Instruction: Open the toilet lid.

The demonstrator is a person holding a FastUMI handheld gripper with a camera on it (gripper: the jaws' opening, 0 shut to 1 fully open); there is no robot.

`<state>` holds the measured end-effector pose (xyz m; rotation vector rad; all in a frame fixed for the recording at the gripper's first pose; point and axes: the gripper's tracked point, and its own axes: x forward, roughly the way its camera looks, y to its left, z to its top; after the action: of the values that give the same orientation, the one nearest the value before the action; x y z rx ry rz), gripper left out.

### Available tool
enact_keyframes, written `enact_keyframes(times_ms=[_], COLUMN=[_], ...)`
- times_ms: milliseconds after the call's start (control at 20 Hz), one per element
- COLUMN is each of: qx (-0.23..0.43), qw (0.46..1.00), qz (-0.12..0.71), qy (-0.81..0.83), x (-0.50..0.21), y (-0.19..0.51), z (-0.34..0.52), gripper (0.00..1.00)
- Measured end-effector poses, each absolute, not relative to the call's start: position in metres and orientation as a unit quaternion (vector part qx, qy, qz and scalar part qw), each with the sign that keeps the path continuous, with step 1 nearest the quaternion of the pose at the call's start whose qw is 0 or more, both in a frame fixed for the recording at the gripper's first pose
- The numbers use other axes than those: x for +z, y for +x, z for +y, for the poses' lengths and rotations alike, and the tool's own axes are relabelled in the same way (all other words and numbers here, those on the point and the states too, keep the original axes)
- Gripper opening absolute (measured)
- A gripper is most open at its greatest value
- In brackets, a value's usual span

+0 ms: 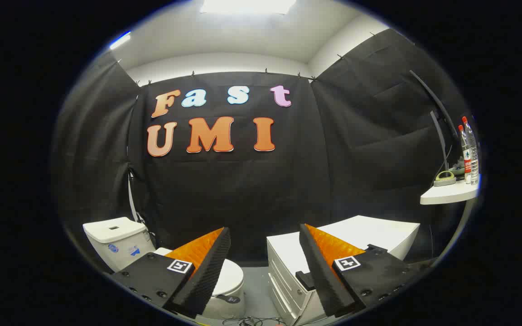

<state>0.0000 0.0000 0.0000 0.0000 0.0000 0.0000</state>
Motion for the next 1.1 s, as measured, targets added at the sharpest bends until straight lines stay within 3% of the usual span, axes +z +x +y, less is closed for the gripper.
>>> enact_keyframes(times_ms=[1100], qx=[-0.003], qw=[1.0], qz=[0.005], qy=[-0.005], x=[-0.0034], y=[-0.0001], z=[0.0], gripper=[0.99])
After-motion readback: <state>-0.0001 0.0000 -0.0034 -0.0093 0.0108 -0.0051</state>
